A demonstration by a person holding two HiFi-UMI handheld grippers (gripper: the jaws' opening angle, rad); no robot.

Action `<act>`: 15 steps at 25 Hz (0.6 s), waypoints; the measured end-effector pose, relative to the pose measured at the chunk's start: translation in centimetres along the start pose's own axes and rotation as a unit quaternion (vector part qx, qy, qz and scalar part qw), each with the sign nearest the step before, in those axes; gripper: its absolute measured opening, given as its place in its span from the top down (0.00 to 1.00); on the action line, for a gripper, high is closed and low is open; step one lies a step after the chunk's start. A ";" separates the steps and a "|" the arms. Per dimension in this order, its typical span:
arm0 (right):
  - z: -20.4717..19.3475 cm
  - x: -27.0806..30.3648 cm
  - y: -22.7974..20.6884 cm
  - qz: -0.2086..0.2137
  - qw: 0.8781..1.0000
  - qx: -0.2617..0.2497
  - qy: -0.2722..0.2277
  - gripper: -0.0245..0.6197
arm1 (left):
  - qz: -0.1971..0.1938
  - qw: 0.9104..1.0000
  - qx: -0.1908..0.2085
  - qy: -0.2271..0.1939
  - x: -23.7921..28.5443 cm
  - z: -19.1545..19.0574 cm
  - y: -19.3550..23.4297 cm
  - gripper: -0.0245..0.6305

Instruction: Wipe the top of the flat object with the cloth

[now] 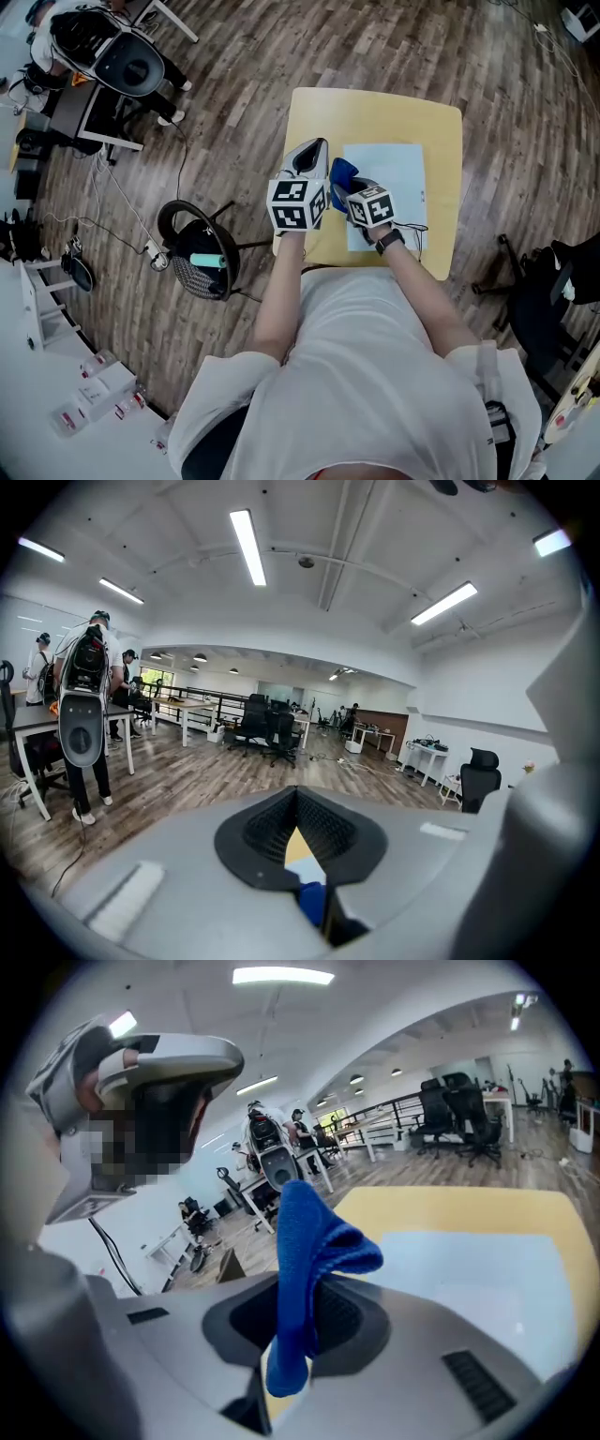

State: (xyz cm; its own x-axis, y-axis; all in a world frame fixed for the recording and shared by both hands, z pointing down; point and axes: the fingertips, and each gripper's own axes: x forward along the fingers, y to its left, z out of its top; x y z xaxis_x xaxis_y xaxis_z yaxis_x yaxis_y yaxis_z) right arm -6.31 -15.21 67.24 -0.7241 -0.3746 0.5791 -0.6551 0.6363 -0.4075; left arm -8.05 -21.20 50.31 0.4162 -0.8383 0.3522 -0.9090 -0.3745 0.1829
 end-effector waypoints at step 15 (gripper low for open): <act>-4.4 -2.9 -5.9 -0.088 0.995 0.003 0.057 0.86 | -0.012 1.000 -0.004 0.008 0.2 -0.9 0.0 0.95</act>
State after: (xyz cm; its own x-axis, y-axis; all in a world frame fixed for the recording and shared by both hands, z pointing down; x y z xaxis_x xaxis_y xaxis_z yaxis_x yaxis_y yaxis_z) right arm 0.59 -14.89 71.08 -0.5696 -0.4012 0.7174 -0.7707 0.5639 -0.2966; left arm -7.98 -20.98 51.21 0.4385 -0.8222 0.3628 -0.8985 -0.3916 0.1986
